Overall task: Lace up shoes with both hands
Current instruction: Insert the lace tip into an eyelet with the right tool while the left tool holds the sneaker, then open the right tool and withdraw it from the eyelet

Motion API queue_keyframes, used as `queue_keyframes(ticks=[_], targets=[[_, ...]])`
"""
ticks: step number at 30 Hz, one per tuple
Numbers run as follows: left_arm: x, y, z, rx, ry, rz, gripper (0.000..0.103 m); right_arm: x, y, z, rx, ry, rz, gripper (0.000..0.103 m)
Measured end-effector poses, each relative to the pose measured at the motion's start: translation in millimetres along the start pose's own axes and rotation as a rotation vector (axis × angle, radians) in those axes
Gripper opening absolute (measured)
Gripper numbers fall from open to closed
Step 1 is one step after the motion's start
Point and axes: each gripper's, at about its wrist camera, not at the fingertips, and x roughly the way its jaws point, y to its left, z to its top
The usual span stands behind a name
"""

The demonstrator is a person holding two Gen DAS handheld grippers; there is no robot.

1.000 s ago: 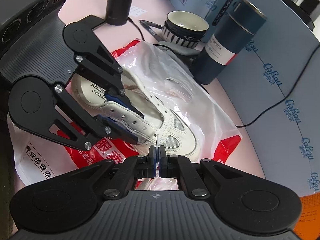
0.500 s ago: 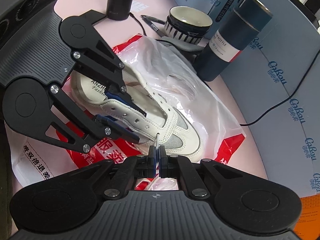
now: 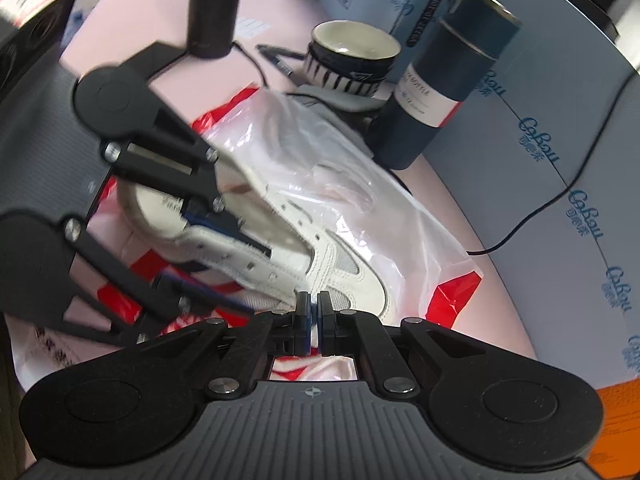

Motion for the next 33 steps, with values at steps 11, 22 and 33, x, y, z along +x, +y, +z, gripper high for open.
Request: queue_keyframes(ticks=[11, 22, 33], targets=[[0.5, -2.9, -1.6, 0.014, 0.013, -0.003, 0.038, -12.6, -14.3, -10.9, 0.246, -0.148, -0.024, 0.025], [-3.4, 8.4, 1.5, -0.100, 0.001, -0.080, 0.047, -40.5, -10.4, -48.5, 0.524, -0.220, -0.059, 0.030], [-11.0, 20.8, 1.9, -0.196, -0.013, -0.104, 0.047, -19.5, 8.0, -47.6, 0.597, -0.211, -0.064, 0.024]])
